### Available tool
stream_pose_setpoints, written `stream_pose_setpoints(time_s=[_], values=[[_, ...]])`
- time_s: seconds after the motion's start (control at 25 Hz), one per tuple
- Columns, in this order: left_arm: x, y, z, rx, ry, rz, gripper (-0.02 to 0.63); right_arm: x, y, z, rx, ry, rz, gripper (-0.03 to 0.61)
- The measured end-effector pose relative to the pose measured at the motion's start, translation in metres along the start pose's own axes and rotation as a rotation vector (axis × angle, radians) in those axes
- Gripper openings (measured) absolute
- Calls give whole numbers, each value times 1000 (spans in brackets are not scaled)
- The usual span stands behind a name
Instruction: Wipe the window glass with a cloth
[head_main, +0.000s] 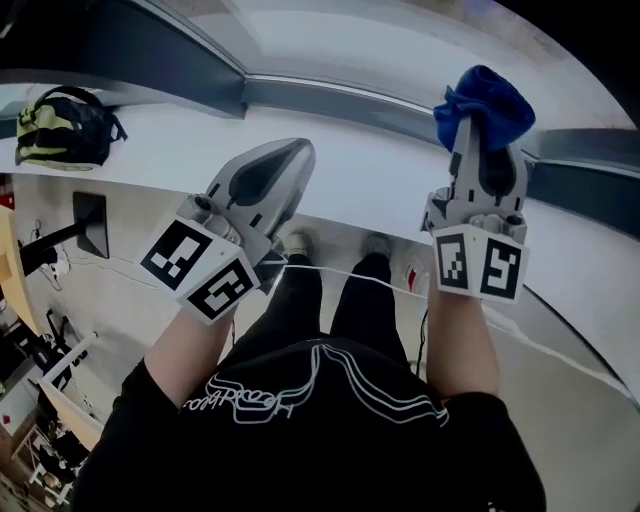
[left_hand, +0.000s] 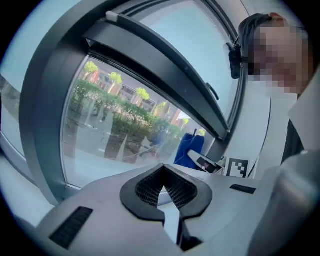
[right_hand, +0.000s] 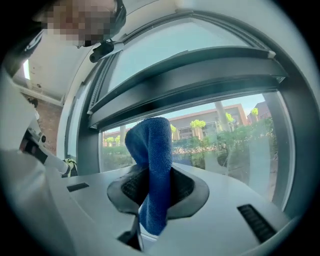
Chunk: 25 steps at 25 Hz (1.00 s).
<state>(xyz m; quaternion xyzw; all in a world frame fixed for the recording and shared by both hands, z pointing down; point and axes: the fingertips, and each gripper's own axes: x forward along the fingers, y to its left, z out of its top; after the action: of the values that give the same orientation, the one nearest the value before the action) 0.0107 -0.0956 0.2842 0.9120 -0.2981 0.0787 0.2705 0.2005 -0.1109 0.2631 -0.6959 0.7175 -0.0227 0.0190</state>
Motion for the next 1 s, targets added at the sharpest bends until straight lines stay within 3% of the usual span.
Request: stream_pose_setpoints(time_s=[0.32,0.56,0.76,1.0], values=[[-85,97,11,-9,-34,95,6,65,157,-26,14,-1,167,67],[-140,155,17,-21,-66,168,6,105,247,-49,30,5,241,67],[-167,187,14,-38,-94,203,6,132,296,-60,20,-6,280,67],[-181,208,6,-65,-107,222,6,164,321,-77,-3,2,274,67]])
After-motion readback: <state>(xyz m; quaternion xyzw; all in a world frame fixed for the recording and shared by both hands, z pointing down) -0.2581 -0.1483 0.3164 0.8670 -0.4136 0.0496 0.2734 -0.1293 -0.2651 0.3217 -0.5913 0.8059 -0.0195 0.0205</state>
